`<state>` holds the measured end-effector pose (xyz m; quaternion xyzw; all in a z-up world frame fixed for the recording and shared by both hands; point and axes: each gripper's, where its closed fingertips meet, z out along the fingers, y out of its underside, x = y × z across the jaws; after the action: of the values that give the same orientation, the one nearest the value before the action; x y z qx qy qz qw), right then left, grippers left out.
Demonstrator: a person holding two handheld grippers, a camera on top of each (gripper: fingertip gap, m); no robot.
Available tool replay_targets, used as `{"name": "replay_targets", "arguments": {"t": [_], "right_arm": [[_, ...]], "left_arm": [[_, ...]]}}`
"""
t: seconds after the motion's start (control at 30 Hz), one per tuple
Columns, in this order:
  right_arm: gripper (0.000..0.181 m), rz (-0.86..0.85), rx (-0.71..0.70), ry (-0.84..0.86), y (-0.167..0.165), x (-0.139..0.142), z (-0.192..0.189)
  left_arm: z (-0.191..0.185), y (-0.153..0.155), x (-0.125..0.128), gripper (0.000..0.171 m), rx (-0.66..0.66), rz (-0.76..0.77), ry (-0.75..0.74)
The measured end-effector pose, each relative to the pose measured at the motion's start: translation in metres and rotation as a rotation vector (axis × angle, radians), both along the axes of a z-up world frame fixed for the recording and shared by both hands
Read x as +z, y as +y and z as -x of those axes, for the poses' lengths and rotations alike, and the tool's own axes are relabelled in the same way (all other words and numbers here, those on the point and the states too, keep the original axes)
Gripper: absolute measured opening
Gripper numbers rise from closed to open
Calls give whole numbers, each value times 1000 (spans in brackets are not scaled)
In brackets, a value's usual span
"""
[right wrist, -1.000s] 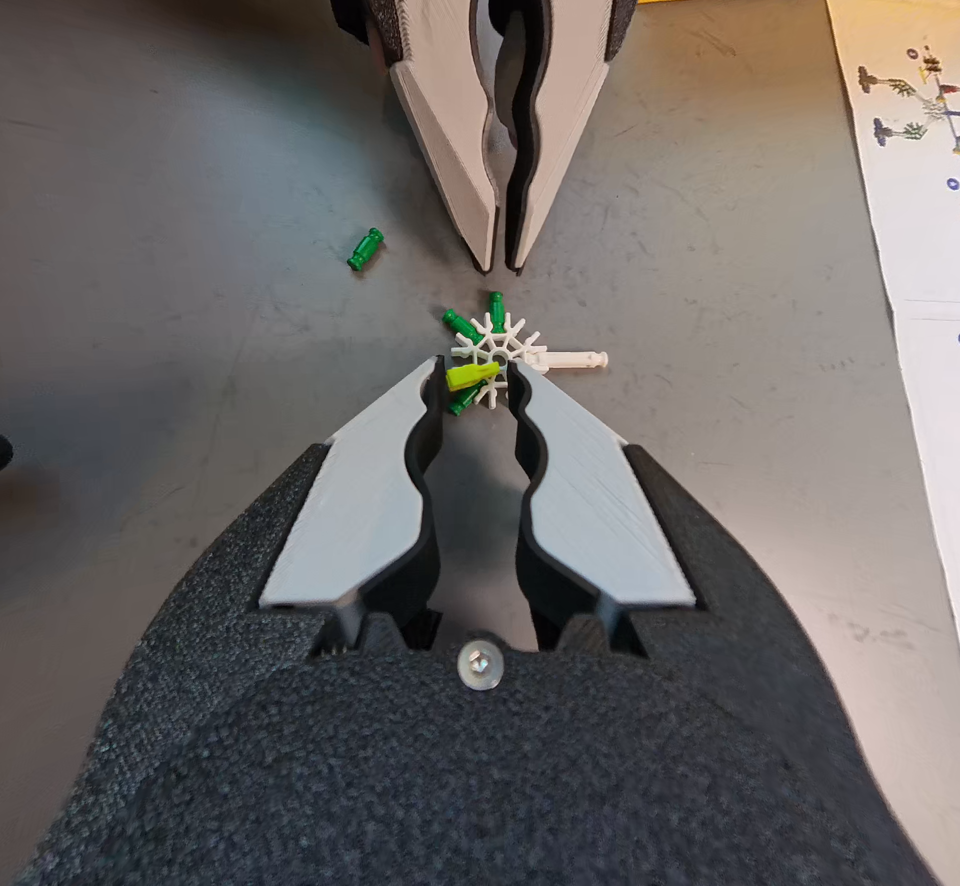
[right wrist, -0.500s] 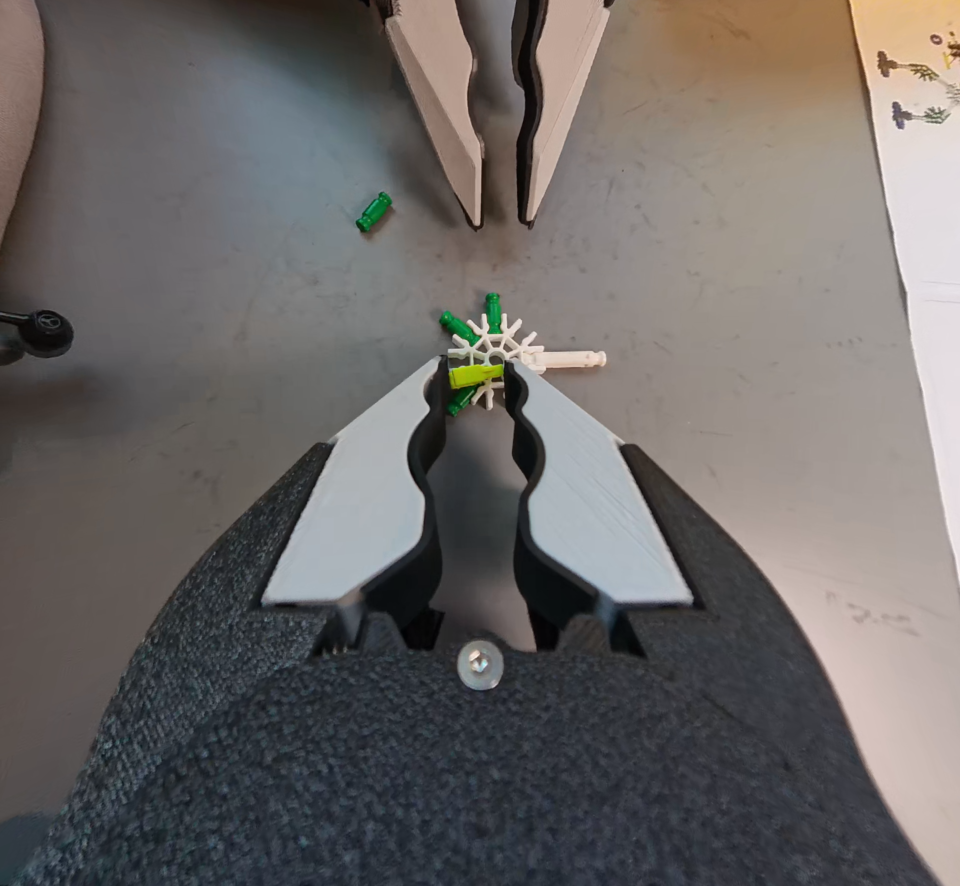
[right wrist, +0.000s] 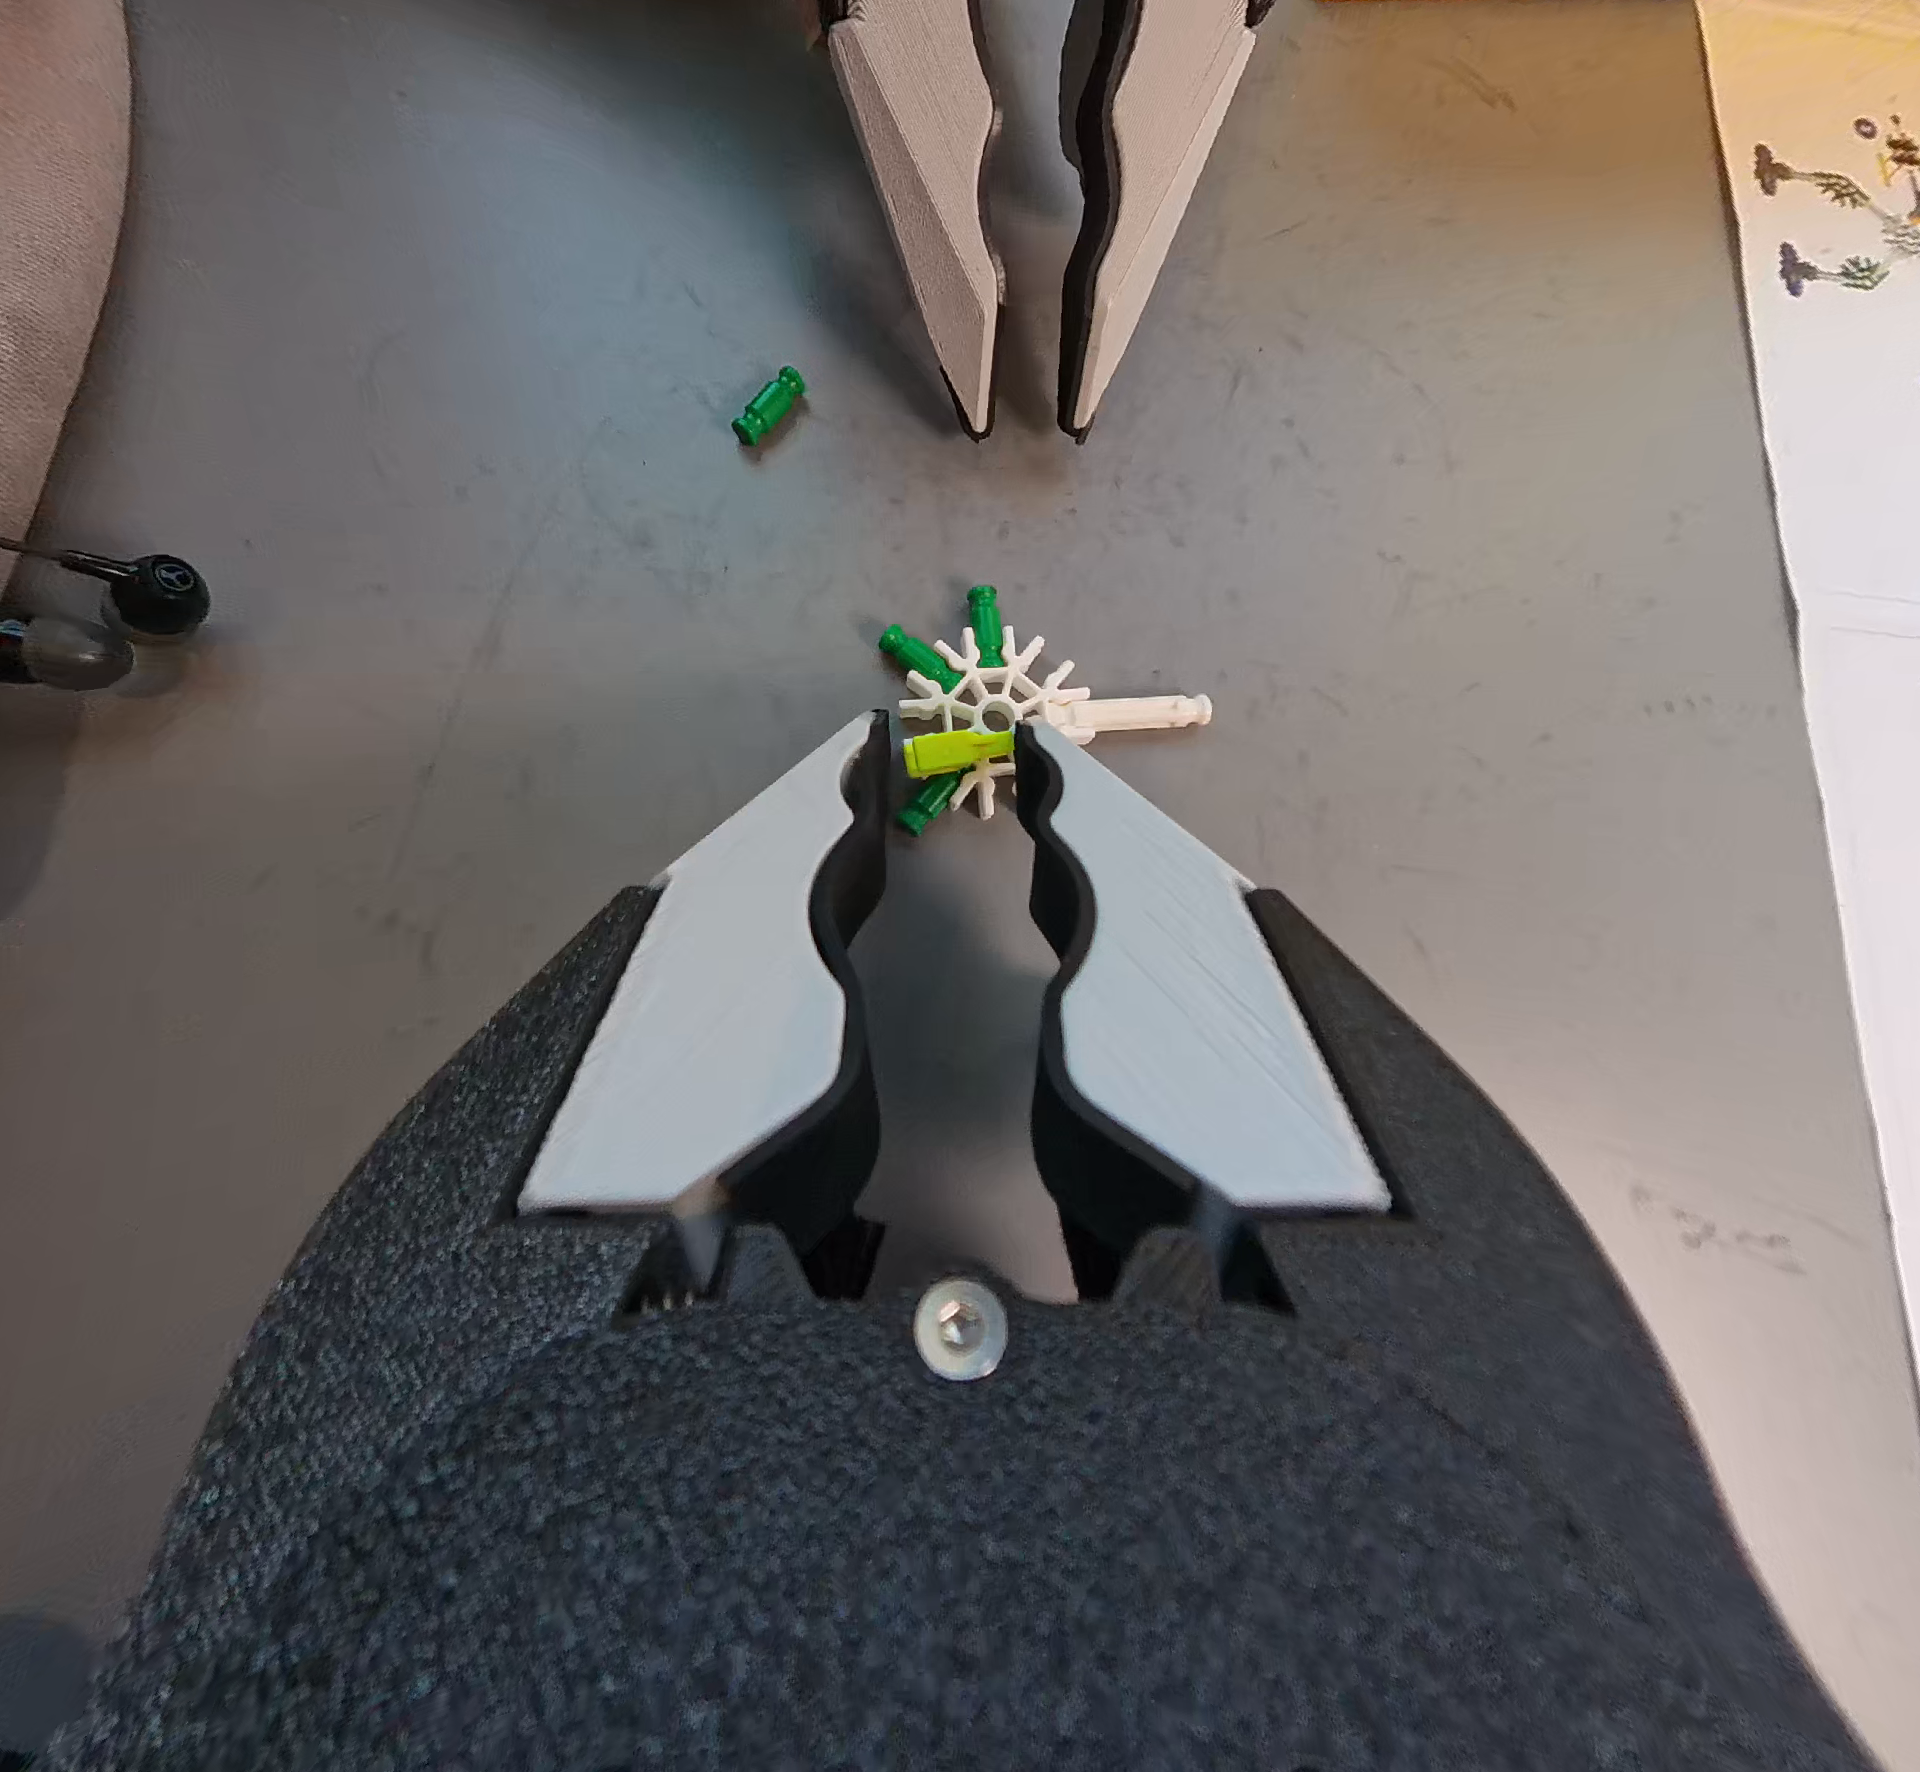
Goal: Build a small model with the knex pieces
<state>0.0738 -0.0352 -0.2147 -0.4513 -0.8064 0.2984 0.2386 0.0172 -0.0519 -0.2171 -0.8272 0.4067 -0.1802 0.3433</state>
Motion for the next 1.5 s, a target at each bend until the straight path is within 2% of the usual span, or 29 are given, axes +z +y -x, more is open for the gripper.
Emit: {"name": "replay_targets", "arguments": {"t": [0.3, 0.57, 0.8, 0.87, 1.03, 1.2, 1.3, 1.5], "right_arm": [[23, 8, -6, -1, 1, 0, 0], [23, 3, -10, -3, 2, 1, -2], [25, 69, -112, 111, 31, 40, -16], [25, 77, -101, 92, 28, 37, -20], [26, 10, -62, -43, 18, 5, -19], [26, 6, -96, -22, 25, 7, -15], [26, -8, -99, -60, 26, -2, -17], [6, -1, -71, -100, 18, -4, -21]], "left_arm": [[-9, -9, -1, 14, -66, 5, -2], [-8, -5, 2, 14, -50, -11, -5], [3, 9, 10, 14, 36, -52, -36], [2, 10, 11, 14, 39, -53, -46], [0, 9, 5, 14, 29, -50, -23], [-1, 9, 6, 14, 25, -55, -24], [-2, 8, 5, 14, 17, -53, -21], [-4, 7, 6, 14, 6, -61, -18]]}}
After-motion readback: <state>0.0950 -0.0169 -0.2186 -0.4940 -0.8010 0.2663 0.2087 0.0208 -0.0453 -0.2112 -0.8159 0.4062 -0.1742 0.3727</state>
